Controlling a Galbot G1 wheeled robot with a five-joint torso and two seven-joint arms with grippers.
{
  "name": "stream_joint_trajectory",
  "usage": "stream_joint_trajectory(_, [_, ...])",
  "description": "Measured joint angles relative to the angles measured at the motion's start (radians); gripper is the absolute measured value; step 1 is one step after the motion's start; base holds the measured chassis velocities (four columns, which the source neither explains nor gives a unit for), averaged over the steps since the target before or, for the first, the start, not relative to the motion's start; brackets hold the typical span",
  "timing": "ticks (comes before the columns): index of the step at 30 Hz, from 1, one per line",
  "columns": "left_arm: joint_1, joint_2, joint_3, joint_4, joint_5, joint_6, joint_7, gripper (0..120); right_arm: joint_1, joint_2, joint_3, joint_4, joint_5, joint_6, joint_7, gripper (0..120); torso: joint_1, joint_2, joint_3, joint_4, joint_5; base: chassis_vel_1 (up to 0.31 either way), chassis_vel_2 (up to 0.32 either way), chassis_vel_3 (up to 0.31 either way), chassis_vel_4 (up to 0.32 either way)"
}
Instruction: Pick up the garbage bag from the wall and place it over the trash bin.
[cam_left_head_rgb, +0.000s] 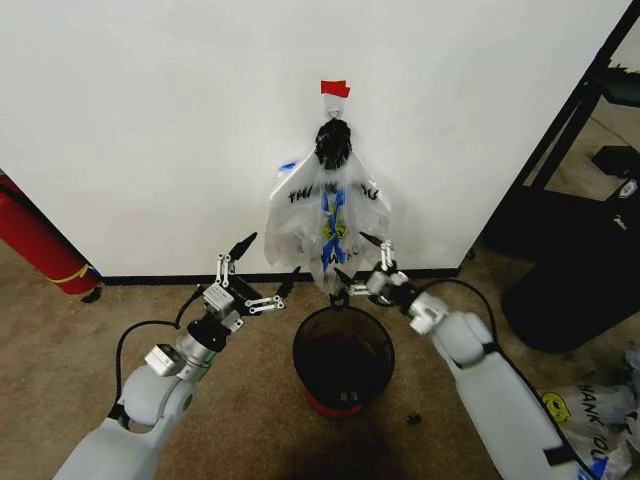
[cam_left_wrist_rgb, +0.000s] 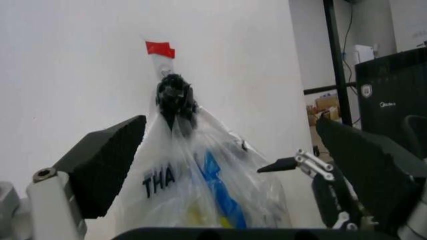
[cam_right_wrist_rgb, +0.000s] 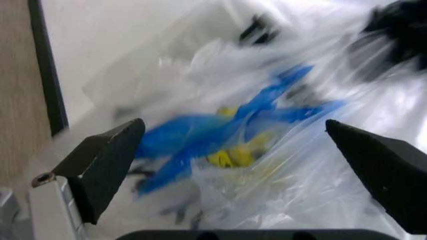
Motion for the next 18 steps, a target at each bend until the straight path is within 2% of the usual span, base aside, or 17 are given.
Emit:
stream_joint_trajectory(3, [-0.002,-0.001,0.000,0.004,0.000,-0.001,-0.002,100,0.029,0.020,0.006,-0.025,-0.057,-0.018,-0.031,99,0.000,0.000,0.000,-0.0001,0.0001,0.000,0.000,0.000,0.000])
stream_joint_trajectory(6, [-0.004,-0.001,0.000,0.007,0.000,-0.002,-0.005,100,0.037,0.033,0.021,-0.032,-0.097,-0.029,-0.055,93,0.000,0.000,0.000,-0.0001,0.0000,0.000,0.000,0.000,0.000])
stream_joint_trajectory(13, [-0.003,-0.002,0.001,0.018,0.000,-0.012,-0.006,100,0.064,0.058,0.047,-0.083,-0.127,-0.052,-0.076,63,0.000,0.000,0.000,-0.0001,0.0002,0.000,0.000,0.000,0.000])
stream_joint_trajectory(14, [-0.003,-0.002,0.001,0.018,0.000,-0.012,-0.006,100,0.064,0.058,0.047,-0.083,-0.127,-0.052,-0.076,63,0.000,0.000,0.000,-0.0001,0.0002,0.000,0.000,0.000,0.000])
stream_joint_trajectory(18, [-0.005,-0.001,0.003,0.020,0.000,-0.012,-0.006,100,0.080,0.066,0.055,-0.099,-0.135,-0.080,-0.075,47,0.000,0.000,0.000,-0.0001,0.0002,0.000,0.000,0.000,0.000])
